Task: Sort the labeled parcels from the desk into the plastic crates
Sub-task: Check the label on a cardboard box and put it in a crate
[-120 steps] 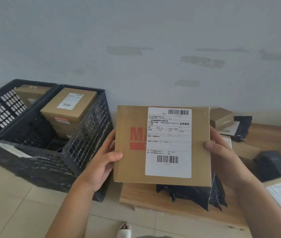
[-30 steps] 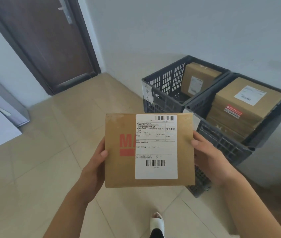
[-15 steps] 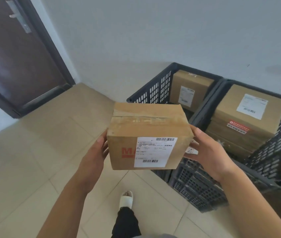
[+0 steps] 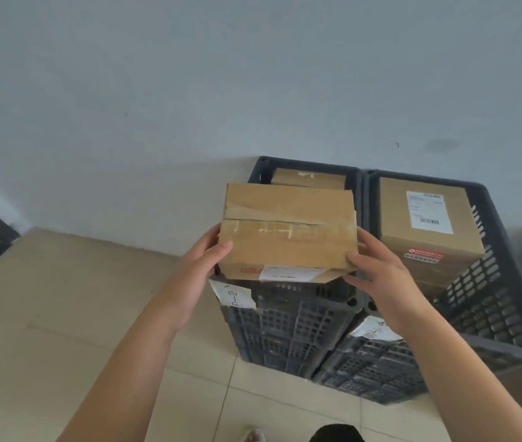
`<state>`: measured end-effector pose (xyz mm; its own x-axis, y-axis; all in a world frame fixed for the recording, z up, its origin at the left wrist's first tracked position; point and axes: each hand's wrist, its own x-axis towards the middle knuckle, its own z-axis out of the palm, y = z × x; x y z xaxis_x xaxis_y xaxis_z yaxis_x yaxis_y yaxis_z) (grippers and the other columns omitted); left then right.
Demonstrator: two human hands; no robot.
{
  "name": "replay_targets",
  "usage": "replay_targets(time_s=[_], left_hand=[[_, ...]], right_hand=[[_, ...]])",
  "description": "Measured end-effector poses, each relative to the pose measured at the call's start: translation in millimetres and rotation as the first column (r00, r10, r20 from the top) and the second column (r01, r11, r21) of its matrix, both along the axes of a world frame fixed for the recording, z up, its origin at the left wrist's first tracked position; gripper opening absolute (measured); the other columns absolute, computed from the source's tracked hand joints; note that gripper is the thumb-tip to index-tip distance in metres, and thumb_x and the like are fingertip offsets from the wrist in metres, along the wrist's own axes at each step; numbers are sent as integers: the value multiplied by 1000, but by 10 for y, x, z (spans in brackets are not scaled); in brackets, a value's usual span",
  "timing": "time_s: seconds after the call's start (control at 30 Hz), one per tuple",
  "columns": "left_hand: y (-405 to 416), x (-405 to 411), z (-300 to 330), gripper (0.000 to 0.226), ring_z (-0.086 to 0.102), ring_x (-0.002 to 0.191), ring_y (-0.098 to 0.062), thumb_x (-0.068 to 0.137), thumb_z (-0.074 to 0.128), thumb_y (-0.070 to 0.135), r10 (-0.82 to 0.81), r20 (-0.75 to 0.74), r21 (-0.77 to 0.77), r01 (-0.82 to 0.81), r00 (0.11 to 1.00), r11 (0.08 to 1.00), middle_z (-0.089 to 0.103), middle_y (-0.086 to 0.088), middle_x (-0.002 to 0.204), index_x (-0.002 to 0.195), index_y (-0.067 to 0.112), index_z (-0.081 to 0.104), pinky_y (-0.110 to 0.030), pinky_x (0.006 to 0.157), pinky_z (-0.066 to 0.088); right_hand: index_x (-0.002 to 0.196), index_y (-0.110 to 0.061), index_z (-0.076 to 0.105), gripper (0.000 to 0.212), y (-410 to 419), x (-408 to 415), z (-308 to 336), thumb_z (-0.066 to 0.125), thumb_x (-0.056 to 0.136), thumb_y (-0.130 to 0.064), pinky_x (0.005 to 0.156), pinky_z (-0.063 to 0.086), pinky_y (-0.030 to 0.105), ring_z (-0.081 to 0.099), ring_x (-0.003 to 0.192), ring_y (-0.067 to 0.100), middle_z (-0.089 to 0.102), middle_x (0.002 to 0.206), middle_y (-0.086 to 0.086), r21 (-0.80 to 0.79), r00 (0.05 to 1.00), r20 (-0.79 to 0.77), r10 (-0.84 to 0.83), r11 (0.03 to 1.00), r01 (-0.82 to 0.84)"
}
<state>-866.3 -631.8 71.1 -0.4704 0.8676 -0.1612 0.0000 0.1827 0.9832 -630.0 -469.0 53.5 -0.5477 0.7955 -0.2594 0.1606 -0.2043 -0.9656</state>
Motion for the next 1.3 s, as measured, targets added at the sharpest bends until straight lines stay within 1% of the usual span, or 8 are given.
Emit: replay_targets(time_s=[0.2,0.37,0.5,0.6,0.73,0.83,1.0,1.3], left_hand=[[824,-405,-395,48,59,108,-1,102,61,30,-36,45,-190,44,998,981,63,16,123,147,32,43,-25,86,47],[1535,-656,-873,55,53,131,-22,102,63,31,-27,30,-359,36,999,933,57,5,140,152,32,42,-53,116,39],[1957,-761,-1206,51,50,132,-20,103,61,25,-27,78,-465,61,997,883,55,4,145,151,30,44,-48,117,35],[2250,-840,-1490,51,50,134,-22,104,60,21,-21,111,-527,77,994,846,54,2,149,152,29,44,-45,114,37],[2603,-894,-1768,53,54,128,-22,103,61,19,-20,131,-578,93,991,811,57,0,146,153,26,44,-39,106,43],[2824,-951,-2002,57,57,129,-25,100,66,22,-36,151,-597,120,988,793,60,-3,145,153,28,45,-50,114,44],[3138,-958,-2178,60,54,133,-25,101,66,23,-39,152,-588,122,988,800,57,-2,146,155,26,42,-48,115,41],[3277,-936,-2429,58,51,126,-18,105,58,16,-18,133,-526,86,991,846,52,-6,152,159,21,37,-31,102,40]], right_hand=[[150,-28,47,57,359,-485,-312,44,103,4,104,52,40,62,118,17,66,122,-11,36,949,213,-232,973,230],[160,-24,28,65,870,-859,-723,50,103,-4,64,48,17,54,92,5,47,150,3,65,889,374,-265,963,260],[154,-27,30,66,1212,-1112,-1063,63,98,-18,101,52,43,54,124,26,52,144,3,1,871,432,-236,965,261],[154,-26,26,73,1444,-1268,-1276,68,94,-23,108,49,54,51,128,29,50,142,4,-85,859,475,-191,962,261],[160,-23,16,89,1704,-1381,-1527,71,91,-22,105,50,47,50,132,33,42,150,10,-124,827,535,-172,953,278],[162,-31,10,97,1864,-1432,-1653,72,88,-22,111,46,53,43,139,36,33,156,11,-111,805,565,-180,950,291],[165,-31,-4,102,2096,-1526,-1796,68,94,-17,121,30,52,15,156,38,6,171,8,-89,771,623,-135,967,240],[163,-19,19,82,2063,-1681,-1991,63,96,-36,128,-2,49,-10,159,26,-2,174,7,55,630,774,-60,998,28]])
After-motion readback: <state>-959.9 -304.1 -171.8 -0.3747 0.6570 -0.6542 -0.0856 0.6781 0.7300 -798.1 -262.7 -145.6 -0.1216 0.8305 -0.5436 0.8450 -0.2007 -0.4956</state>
